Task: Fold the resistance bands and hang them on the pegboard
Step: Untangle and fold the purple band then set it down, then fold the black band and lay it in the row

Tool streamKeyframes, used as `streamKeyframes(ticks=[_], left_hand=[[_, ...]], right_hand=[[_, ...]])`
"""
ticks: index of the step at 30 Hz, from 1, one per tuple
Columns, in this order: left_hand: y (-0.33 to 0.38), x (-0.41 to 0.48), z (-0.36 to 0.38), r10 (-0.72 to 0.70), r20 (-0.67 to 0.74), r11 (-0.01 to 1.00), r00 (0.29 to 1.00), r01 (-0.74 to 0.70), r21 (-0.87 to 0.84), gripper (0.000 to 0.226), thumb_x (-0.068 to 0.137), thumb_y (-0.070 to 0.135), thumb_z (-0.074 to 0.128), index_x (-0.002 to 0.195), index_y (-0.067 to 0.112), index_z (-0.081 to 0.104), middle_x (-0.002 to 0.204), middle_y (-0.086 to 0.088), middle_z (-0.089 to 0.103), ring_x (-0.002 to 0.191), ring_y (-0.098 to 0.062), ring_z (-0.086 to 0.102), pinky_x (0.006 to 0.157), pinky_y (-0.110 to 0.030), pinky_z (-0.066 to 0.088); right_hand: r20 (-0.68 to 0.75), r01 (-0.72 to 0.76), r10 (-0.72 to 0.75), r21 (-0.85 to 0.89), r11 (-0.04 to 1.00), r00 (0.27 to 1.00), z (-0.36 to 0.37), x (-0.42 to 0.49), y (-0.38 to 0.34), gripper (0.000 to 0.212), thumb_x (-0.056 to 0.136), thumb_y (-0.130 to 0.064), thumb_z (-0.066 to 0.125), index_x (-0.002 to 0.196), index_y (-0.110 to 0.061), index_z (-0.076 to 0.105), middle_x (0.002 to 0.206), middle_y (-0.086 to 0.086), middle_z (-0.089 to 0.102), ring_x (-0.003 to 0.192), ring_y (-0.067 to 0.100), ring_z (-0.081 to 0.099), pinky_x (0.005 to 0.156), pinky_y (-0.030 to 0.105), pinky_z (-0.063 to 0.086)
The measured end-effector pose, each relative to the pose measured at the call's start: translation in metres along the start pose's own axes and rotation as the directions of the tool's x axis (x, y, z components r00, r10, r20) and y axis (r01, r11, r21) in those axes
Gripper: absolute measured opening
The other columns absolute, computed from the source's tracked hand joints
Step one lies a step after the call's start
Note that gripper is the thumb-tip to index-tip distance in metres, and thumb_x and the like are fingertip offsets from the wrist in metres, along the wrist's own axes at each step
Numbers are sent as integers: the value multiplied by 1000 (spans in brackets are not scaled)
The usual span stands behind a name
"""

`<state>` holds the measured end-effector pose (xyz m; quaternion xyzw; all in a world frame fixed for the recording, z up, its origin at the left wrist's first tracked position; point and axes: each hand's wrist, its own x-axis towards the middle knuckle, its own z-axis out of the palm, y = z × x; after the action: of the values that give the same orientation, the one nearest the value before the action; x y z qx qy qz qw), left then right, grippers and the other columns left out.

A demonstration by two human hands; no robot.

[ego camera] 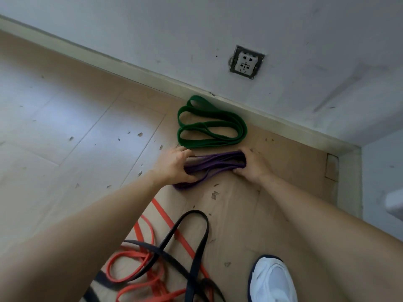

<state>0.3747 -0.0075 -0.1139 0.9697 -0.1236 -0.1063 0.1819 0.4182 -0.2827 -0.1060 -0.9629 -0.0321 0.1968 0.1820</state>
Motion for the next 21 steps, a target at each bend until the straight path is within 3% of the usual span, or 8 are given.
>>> streamKeyframes(ticks=[2,4,9,13,17,19,21], left_hand=[[-13,-4,1,-48,68,987,996,58,-148,85,80,58,75,152,25,44,151,0,47,131,-21,45,106,-33,43],[-24,-8,4,-96,71,974,993,108,-201,88,84,56,73,157,26,35,161,1,37,139,-21,39,112,-35,38],[-21,-29,0,-183,-34,921,983,159,-355,80,84,42,78,153,23,42,153,0,47,138,-21,46,112,-38,42],[-19,-74,-10,-240,-45,878,970,197,-437,63,87,35,77,144,23,52,141,0,56,125,-16,54,103,-41,51],[-15,-134,-8,-179,68,910,981,192,-368,44,89,42,71,130,29,62,128,8,62,117,-10,56,100,-40,52],[-12,-165,-3,-117,140,936,983,156,-315,43,86,49,67,125,30,64,123,9,65,114,-11,57,99,-42,51],[-10,-192,5,-52,218,969,974,102,-223,54,82,57,60,127,27,64,120,6,66,113,-16,59,99,-42,50]], right_hand=[[-5,7,-7,-8,1000,1000,0,1,2,72,78,-36,84,140,-28,49,132,8,59,122,31,54,98,40,48],[-8,7,-7,-17,1000,1000,0,2,1,77,76,-36,84,143,-29,47,134,7,57,124,32,53,99,40,49],[53,4,0,-78,997,999,-3,-1,-1,101,74,-34,85,157,-29,28,150,11,40,135,36,42,105,43,46],[12,24,-22,-156,987,1000,-3,-31,-12,106,78,-24,83,160,-30,17,161,14,17,146,37,23,116,44,30],[-43,276,-293,-235,932,955,25,-81,-24,84,75,-20,82,149,-20,44,140,14,40,124,35,39,107,49,41],[4,397,-404,-197,897,915,44,-106,-31,66,73,-22,82,134,-15,59,122,12,52,111,33,48,94,51,48],[118,479,-466,-128,868,877,62,-130,-42,56,78,-28,79,130,-16,63,119,8,54,109,29,50,92,48,50]])
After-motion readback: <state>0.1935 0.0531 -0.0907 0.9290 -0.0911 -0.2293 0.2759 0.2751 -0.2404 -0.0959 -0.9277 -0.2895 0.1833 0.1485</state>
